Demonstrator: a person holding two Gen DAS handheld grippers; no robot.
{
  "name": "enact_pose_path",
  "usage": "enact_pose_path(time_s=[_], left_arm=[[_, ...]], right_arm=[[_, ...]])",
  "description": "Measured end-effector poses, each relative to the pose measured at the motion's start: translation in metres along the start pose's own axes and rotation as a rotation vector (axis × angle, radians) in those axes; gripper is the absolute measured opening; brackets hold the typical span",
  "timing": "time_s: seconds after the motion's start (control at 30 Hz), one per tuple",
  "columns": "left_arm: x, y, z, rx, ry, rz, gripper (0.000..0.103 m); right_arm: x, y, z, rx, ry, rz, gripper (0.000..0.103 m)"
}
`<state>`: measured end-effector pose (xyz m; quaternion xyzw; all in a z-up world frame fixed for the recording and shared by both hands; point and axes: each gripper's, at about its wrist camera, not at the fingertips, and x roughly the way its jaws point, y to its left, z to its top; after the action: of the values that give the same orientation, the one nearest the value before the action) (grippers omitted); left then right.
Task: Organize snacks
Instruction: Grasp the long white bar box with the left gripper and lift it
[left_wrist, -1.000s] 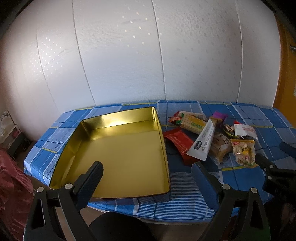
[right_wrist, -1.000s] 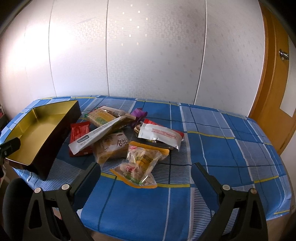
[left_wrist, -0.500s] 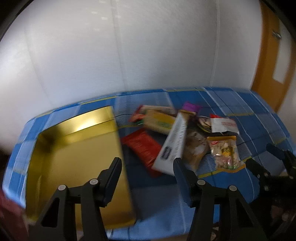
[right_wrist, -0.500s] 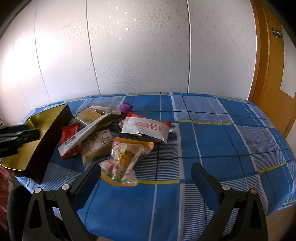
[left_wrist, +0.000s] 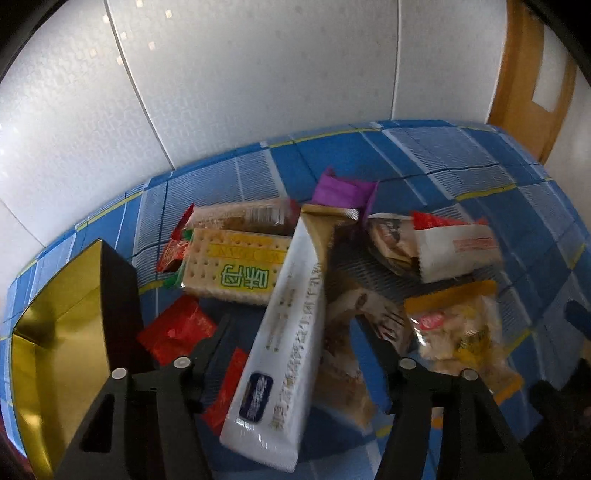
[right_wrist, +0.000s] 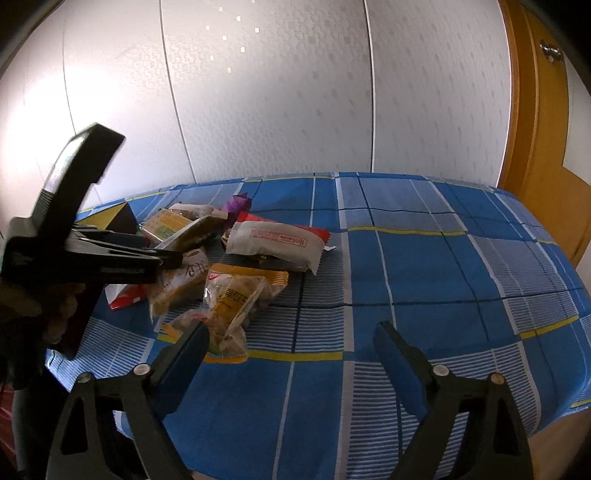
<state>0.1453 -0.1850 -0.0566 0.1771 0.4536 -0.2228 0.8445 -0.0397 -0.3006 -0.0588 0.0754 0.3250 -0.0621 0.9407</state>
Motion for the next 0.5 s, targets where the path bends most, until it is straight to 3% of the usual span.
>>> enact_pose_path(time_s=[0.03,0.17,0.27,0.5], left_arm=[[-0.001,0.004,0.001,-0.034,-0.004,-0.046,0.026],[-0.016,0.015,-0.002,-0.106,-0.062,-0.112,0.017],[-0.035,0.022,-0.01,-0.146,-0.096,-0.148,0.014],[-0.093,0.05,-0.036,-0.239,-0.219,-0.16,0.013]], right_arm=[[0.0,-0.001,0.0,-0.001,0.001,0.004,0.075],[0.003,-0.005,0.003,0.016,0.012,0.023,0.052],[0.004,-0.006,0.003,0.024,0.024,0.039,0.044],[0.008,-0.003,0.009,0.102,0.083,0.215,0.043]])
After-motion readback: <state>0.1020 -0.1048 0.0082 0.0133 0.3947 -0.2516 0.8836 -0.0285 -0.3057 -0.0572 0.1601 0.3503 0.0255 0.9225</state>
